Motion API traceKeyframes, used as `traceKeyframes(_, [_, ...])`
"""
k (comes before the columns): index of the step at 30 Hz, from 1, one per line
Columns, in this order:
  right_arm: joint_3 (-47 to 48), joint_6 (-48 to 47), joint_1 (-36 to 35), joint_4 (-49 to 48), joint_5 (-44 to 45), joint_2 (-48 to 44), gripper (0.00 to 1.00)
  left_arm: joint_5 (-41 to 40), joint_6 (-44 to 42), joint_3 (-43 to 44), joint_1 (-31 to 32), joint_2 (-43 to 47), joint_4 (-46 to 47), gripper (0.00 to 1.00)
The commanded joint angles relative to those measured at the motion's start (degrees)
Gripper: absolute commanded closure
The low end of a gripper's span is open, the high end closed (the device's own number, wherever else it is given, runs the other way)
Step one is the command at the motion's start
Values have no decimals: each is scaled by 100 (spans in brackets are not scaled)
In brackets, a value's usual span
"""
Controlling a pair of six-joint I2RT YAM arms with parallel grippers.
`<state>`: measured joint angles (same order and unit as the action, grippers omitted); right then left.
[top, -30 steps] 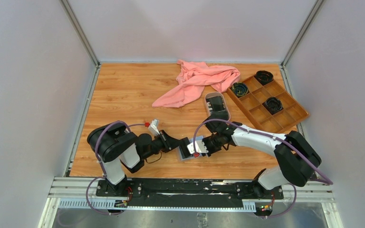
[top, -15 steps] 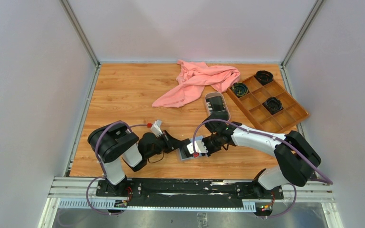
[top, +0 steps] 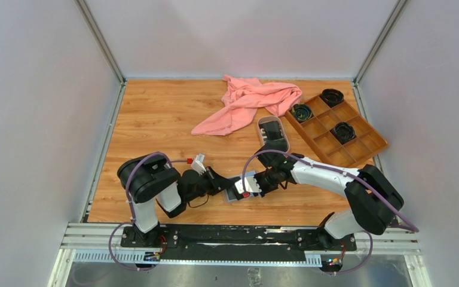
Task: Put the credit cards into the card holder
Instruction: Insert the credit card into the card holder.
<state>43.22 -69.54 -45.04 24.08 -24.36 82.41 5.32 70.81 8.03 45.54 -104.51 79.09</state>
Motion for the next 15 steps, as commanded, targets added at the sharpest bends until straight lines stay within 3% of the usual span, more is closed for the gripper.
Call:
traceKeyframes(1, [89,57,-134,131,37,-22,82,-270,-36,39,84,43,-421,100])
traceKeyframes(10, [87,63,-154,132,28,-44,83,-330,-90,408,205,519,-1791,100])
traceKeyframes(15, [88,71,-156,128,28,-61,83,-331,-68,499,219,500,-1959,100])
